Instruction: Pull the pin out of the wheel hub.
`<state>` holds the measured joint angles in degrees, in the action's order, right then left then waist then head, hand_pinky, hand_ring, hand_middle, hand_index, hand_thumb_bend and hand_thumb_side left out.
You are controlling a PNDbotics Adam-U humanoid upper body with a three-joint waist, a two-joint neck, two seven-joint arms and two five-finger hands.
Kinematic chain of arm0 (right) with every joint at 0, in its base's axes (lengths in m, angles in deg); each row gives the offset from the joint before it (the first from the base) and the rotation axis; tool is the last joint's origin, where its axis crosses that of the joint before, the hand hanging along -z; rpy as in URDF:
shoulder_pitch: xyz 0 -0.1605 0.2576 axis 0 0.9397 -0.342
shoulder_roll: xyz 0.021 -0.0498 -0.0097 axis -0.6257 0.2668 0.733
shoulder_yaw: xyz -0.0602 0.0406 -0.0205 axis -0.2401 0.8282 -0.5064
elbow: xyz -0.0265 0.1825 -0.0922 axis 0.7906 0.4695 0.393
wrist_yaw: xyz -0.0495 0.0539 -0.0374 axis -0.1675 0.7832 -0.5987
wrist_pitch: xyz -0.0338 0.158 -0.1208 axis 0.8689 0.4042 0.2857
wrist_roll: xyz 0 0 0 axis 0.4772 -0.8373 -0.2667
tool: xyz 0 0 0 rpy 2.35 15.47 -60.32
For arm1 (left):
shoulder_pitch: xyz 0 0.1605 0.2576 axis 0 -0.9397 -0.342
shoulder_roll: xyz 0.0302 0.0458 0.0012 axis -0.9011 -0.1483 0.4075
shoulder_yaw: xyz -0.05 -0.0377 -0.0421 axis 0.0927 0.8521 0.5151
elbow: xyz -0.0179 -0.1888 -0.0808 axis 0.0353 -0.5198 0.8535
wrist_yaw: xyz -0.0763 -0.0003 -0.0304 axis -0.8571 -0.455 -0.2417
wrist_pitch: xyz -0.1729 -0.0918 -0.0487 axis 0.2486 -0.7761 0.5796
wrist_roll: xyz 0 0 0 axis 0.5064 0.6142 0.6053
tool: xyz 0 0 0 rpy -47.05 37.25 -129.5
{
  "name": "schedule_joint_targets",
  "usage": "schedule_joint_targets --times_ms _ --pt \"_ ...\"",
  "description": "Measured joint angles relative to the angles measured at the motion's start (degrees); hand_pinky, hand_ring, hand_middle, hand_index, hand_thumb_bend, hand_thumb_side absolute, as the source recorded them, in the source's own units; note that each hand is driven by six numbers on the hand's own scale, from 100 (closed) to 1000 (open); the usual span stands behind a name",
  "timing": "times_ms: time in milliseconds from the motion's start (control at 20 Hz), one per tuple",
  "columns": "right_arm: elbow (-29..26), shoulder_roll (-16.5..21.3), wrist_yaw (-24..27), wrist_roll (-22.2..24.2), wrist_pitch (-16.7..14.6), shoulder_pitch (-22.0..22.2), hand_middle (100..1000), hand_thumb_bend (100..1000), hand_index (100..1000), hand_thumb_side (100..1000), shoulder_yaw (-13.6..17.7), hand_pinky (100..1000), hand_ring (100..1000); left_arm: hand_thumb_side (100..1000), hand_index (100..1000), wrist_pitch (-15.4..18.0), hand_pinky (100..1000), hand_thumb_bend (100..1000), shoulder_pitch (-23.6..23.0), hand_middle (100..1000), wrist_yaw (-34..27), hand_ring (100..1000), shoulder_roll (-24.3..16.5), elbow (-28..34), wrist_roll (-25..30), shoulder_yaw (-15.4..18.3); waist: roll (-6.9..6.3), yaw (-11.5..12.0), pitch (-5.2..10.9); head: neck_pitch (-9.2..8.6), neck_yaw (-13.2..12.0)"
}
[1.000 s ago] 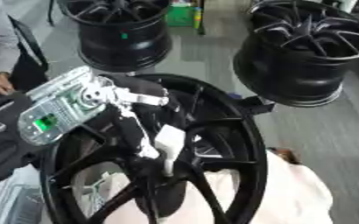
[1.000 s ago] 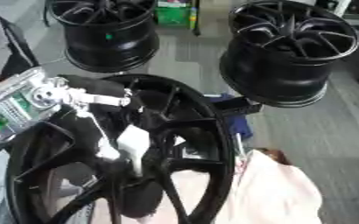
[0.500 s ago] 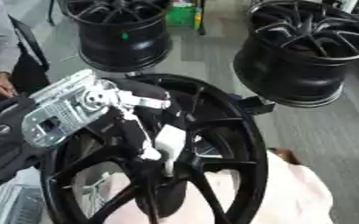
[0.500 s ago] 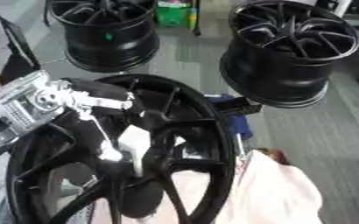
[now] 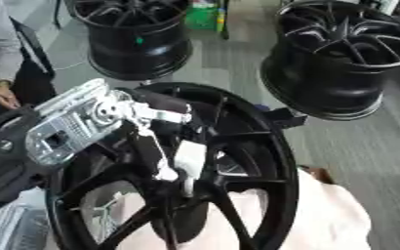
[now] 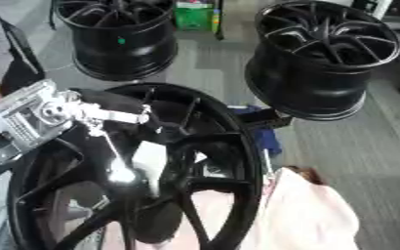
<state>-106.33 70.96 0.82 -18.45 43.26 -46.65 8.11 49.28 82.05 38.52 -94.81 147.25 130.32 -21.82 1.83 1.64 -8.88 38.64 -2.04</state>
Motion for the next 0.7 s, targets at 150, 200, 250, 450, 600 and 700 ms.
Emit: schedule_joint_targets --times_ms 150,200,250,450,600,700 --pt "0.0 -0.1 0.0 0.0 0.0 0.0 700 100 746 763 0.1 700 671 103 652 -0.2 741 213 -0.1 421 -0.2 632 0.0 0.1 -0.4 0.0 0.00 0.0 0.00 0.00 0.0" --pt "0.0 -0.1 0.1 0.0 0.0 0.0 700 100 746 763 0.1 701 672 100 627 -0.2 735 202 -0.2 399 -0.3 622 0.0 0.2 -0.6 0.0 0.00 0.0 0.00 0.00 0.0" --pt "0.0 -0.1 0.1 0.0 0.0 0.0 700 100 746 763 0.1 701 671 100 615 -0.3 732 199 -0.3 389 -0.4 617 0.0 0.4 -0.8 0.0 0.00 0.0 0.00 0.00 0.0" --pt "0.0 -0.3 0.1 0.0 0.0 0.0 700 100 746 760 0.3 701 671 100 573 -0.9 718 198 -0.4 346 -0.7 595 0.0 1.2 -2.2 0.2 0.01 0.0 0.00 0.00 0.0" --pt "0.0 -0.4 0.1 0.0 0.0 0.2 700 100 745 760 0.3 701 671 100 553 -1.3 715 194 -0.5 324 -1.0 584 -0.1 2.3 -3.1 0.9 0.02 0.0 0.01 0.00 0.0" --pt "0.0 -0.4 0.1 0.0 0.0 0.3 700 100 745 759 0.3 701 671 100 529 -1.7 715 188 -0.8 300 -1.5 572 -0.2 3.5 -3.7 1.8 0.01 0.1 0.02 -0.01 0.1"
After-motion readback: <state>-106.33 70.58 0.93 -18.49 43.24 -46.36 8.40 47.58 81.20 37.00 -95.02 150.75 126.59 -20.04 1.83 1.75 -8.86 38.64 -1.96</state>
